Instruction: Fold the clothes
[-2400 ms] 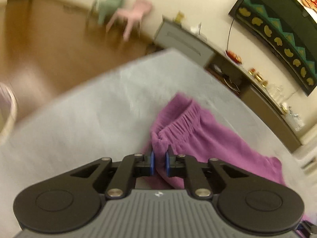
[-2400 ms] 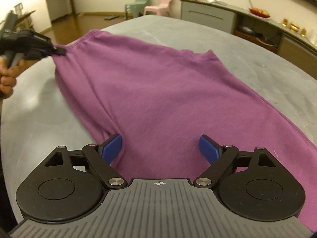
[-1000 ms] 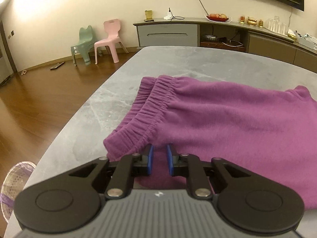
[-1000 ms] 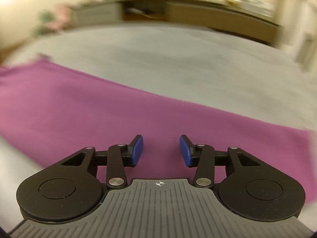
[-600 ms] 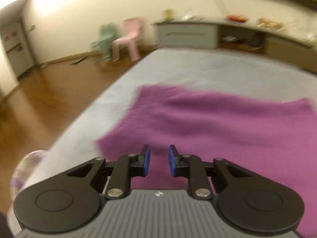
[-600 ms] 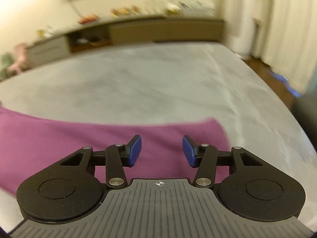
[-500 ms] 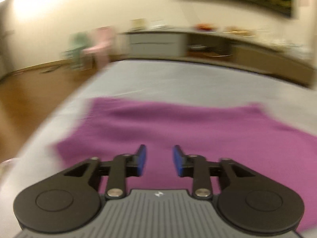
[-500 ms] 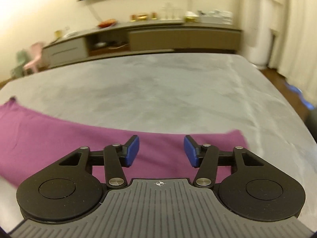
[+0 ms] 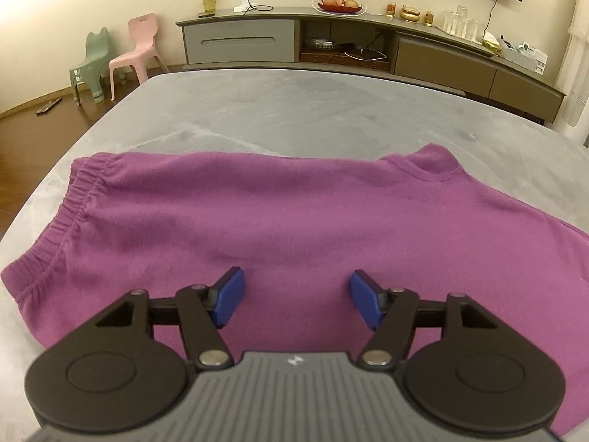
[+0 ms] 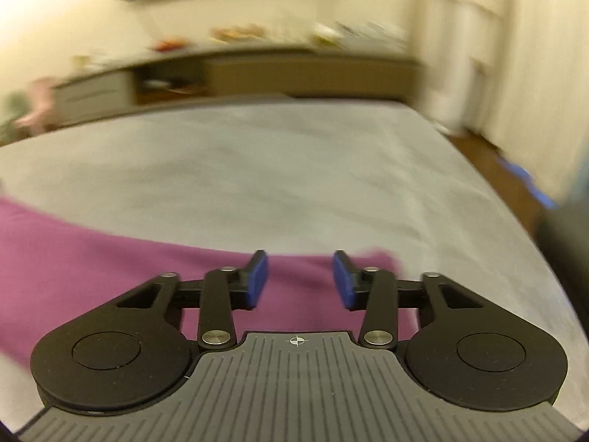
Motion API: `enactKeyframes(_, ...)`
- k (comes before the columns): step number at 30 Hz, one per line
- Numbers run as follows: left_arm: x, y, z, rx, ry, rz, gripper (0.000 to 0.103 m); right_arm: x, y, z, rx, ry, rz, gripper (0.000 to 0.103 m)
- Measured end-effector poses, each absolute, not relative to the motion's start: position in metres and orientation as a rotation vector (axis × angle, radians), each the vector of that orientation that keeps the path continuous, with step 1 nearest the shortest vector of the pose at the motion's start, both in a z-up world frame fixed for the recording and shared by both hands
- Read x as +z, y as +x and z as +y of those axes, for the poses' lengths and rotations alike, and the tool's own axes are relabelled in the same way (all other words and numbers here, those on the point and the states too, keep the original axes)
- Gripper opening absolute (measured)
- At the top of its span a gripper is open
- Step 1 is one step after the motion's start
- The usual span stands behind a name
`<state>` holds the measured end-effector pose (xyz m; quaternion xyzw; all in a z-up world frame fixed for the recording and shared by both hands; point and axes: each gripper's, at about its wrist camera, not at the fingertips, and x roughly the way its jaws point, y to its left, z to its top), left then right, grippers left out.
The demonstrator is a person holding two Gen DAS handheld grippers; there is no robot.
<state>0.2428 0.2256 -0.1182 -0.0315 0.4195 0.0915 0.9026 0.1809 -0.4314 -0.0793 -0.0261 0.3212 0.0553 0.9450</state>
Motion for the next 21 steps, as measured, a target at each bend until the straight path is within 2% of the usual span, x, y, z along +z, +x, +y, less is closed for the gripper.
enactKeyframes(1, -0.119, 0.243, 0.226, 0.188, -0.065, 0.866, 0.067, -0.078, 0.175, -0.423, 0.159, -0.065, 0.653, 0.053)
enactKeyframes(4, -0.119, 0.240, 0.228, 0.198, -0.067, 0.865, 0.067, -0.096, 0.177, -0.408, 0.180, -0.144, 0.764, 0.053)
enactKeyframes(5, -0.118, 0.239, 0.229, 0.204, -0.067, 0.865, 0.070, -0.104, 0.179, -0.406, 0.167, -0.168, 0.805, 0.056)
enactKeyframes(6, -0.119, 0.239, 0.231, 0.213, -0.070, 0.866, 0.071, -0.104, 0.181, -0.418, 0.127, -0.132, 0.809, 0.063)
enactKeyframes(8, -0.120, 0.238, 0.239, 0.245, -0.081, 0.870, 0.080, -0.104, 0.183, -0.442, 0.048, -0.062, 0.817, 0.063)
enactKeyframes(9, -0.120, 0.237, 0.243, 0.264, -0.090, 0.872, 0.080, -0.104, 0.181, -0.453, 0.006, -0.032, 0.822, 0.064)
enactKeyframes(11, -0.117, 0.233, 0.247, 0.299, -0.101, 0.876, 0.077, -0.099, 0.175, -0.474, -0.031, 0.036, 0.804, 0.053)
enactKeyframes(12, -0.114, 0.231, 0.247, 0.307, -0.100, 0.877, 0.073, -0.095, 0.168, -0.481, -0.056, 0.069, 0.783, 0.060)
enactKeyframes(13, -0.110, 0.228, 0.245, 0.304, -0.101, 0.871, 0.066, -0.090, 0.162, -0.488, -0.081, 0.103, 0.762, 0.071)
enactKeyframes(15, -0.100, 0.220, 0.239, 0.280, -0.112, 0.850, 0.065, -0.082, 0.147, -0.502, -0.146, 0.176, 0.711, 0.081)
enactKeyframes(21, -0.078, 0.204, 0.193, 0.104, -0.107, 0.791, 0.068, -0.091, 0.135, -0.539, -0.223, 0.370, 0.718, 0.083)
